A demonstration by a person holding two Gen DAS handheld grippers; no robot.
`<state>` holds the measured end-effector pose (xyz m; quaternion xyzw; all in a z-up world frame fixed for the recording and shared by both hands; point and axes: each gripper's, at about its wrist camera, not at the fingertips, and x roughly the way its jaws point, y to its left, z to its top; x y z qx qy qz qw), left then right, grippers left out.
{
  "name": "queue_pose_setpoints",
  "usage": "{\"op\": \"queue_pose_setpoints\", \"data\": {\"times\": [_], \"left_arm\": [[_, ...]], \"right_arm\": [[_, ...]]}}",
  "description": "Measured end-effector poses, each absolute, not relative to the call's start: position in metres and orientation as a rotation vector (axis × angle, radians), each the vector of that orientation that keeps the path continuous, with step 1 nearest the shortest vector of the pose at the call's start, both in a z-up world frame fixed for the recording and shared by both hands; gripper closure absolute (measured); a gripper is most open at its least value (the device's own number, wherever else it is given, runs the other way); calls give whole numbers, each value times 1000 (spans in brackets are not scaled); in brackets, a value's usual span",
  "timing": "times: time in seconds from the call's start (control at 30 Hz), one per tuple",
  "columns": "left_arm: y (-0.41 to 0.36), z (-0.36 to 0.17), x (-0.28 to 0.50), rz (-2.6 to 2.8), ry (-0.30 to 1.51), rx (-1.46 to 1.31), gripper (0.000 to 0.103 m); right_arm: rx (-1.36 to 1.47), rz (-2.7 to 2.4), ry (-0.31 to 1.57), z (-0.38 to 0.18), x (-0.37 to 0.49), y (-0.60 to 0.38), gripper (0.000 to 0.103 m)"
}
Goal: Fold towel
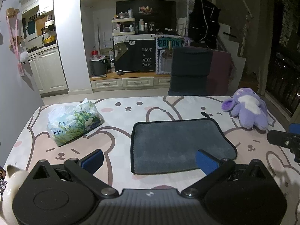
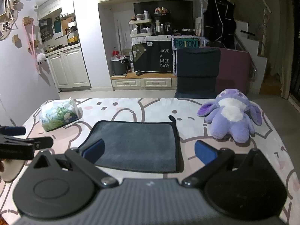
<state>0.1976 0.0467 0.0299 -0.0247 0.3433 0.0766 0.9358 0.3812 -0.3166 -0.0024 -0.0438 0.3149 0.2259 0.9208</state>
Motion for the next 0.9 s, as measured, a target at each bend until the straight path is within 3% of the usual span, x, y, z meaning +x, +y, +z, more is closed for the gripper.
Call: {"op": "queue_pose_setpoints", "data": {"times": [0.9], "left_arm": [[23, 49, 114, 79, 640, -44, 0]], "right_arm": [[-87, 495, 588, 12, 296, -347, 0]]}}
